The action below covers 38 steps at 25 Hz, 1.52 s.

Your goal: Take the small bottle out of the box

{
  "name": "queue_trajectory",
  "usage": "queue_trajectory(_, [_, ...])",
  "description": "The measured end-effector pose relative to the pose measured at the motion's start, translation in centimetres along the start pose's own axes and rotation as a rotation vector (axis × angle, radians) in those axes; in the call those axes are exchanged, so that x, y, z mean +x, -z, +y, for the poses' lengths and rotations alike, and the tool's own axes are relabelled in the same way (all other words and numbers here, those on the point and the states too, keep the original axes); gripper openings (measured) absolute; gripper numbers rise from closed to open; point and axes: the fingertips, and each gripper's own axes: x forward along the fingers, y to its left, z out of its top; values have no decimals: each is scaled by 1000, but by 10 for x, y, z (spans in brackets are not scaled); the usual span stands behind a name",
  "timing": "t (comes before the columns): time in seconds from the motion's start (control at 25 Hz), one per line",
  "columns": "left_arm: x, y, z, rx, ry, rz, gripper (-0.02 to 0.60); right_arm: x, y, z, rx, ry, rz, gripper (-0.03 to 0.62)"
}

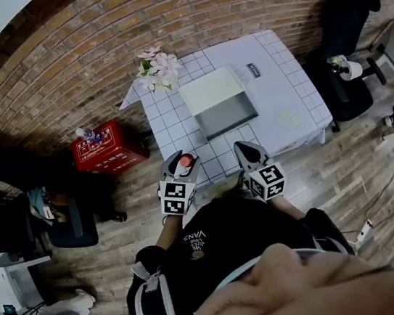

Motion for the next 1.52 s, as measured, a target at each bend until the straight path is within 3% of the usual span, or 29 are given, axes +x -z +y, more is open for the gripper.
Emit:
queue_trajectory(0.72, [-25, 22, -7, -21, 9, -7, 227, -10, 24, 23, -5, 25, 31, -5])
queue_trajectory(1.52, [-25, 29, -5, -72, 11, -13, 227, -14, 30, 19, -28, 83, 52, -5])
